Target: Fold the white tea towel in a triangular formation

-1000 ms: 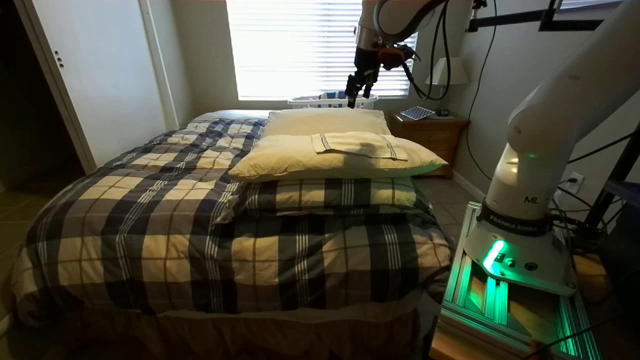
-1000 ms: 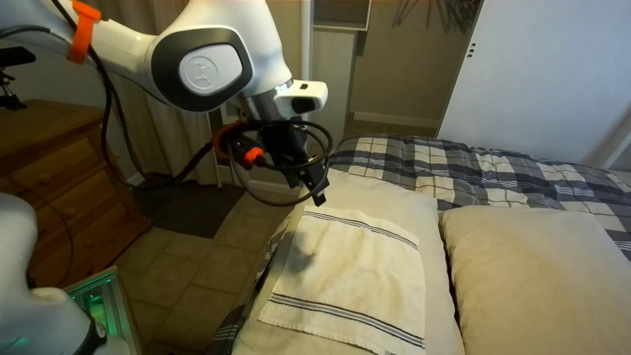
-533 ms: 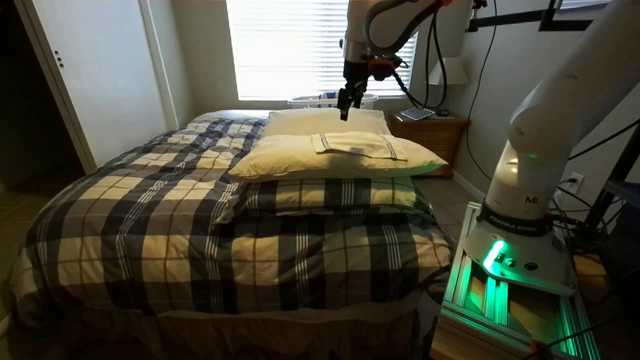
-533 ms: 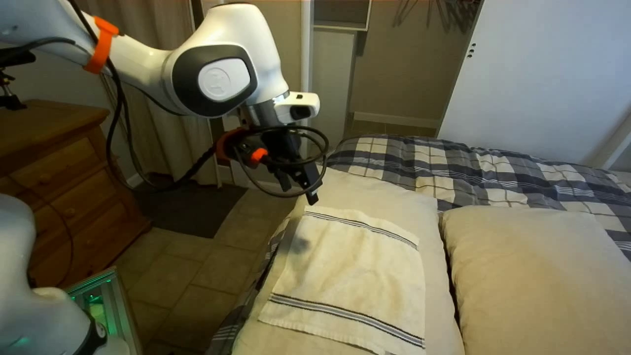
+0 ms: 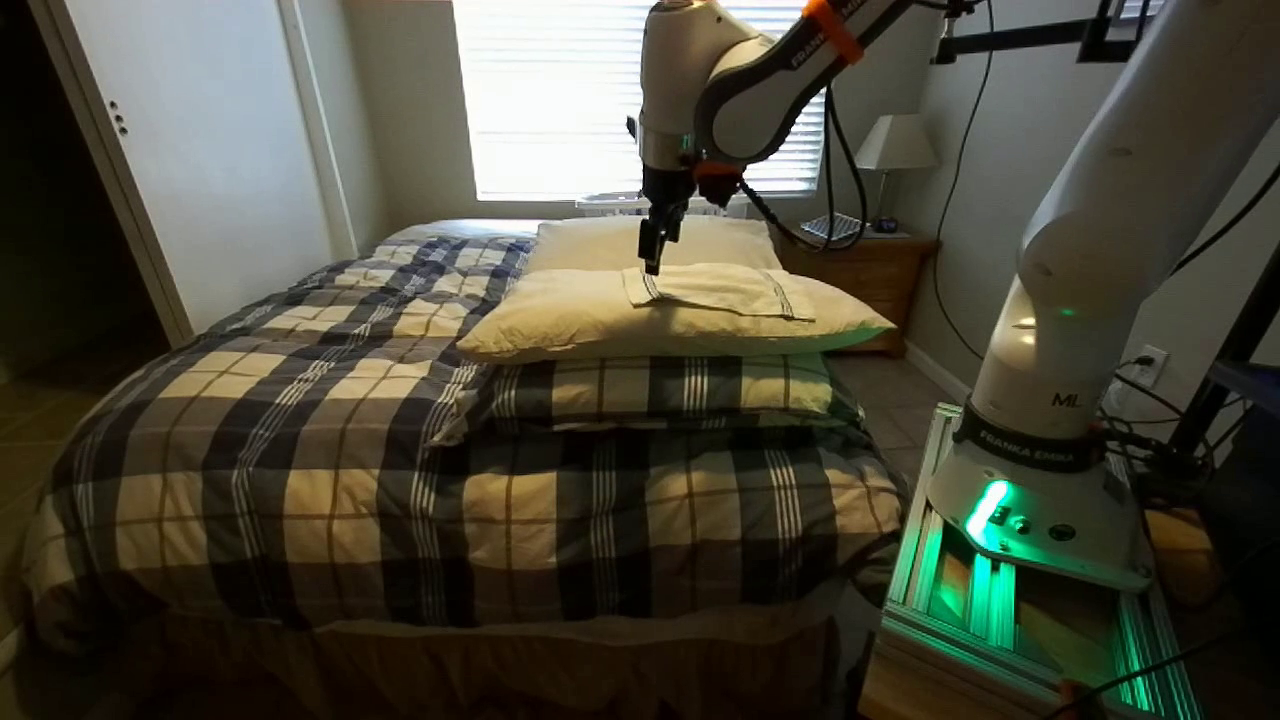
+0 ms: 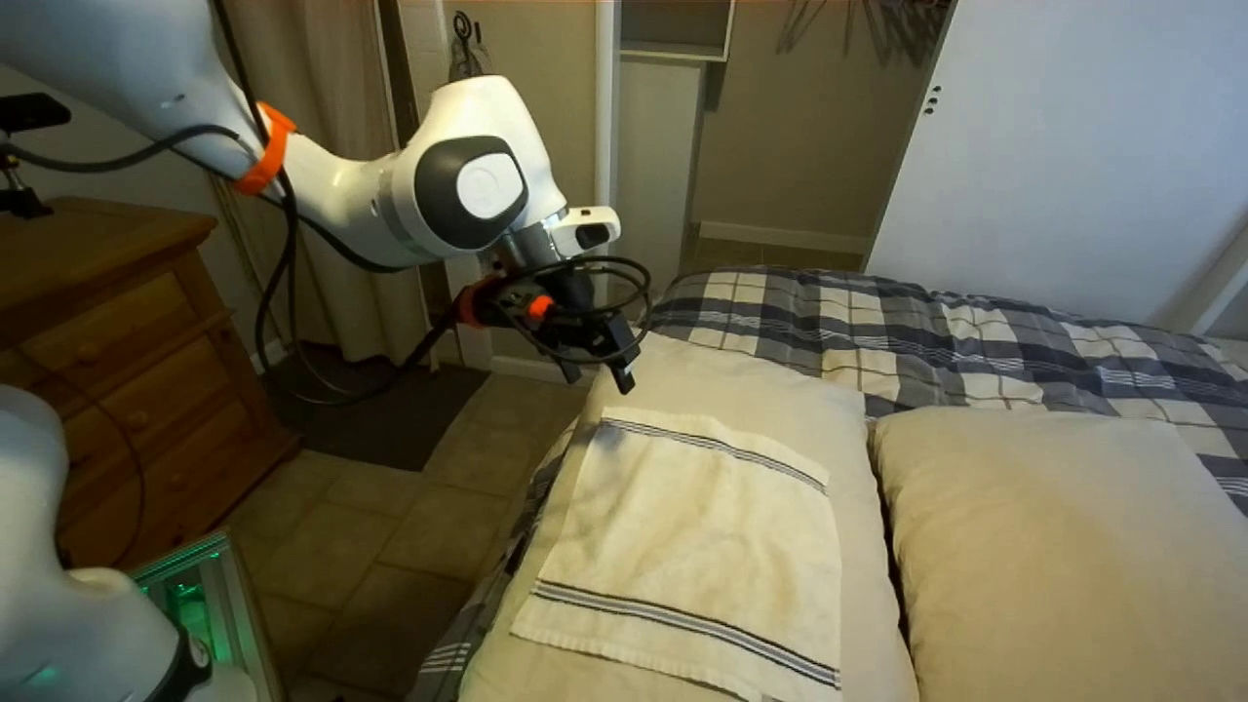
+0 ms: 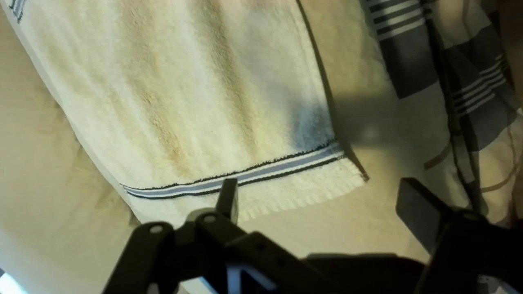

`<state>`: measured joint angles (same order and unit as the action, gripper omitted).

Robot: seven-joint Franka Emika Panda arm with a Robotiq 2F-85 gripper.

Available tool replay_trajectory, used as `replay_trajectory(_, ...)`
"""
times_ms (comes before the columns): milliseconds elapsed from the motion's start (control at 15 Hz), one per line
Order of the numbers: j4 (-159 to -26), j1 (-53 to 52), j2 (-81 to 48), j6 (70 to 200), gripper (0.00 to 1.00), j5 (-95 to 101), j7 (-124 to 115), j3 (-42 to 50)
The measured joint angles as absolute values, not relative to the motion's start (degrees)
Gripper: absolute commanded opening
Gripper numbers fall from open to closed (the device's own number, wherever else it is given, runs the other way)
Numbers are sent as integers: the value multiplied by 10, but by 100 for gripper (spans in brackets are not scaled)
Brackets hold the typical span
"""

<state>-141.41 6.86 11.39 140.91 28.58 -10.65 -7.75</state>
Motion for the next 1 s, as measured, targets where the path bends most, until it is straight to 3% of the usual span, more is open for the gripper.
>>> replay_trajectory(600,-1370,43,2,1445,100,377,-229,-64)
replay_trajectory(667,-1365,38,-7,1446,82,383,-237,-59)
replay_trajectory(733,-1360,34,-14,1446,73,388,-244,-54)
replay_trajectory(1000,-1348,21,-37,1446,44,395,-262,-35)
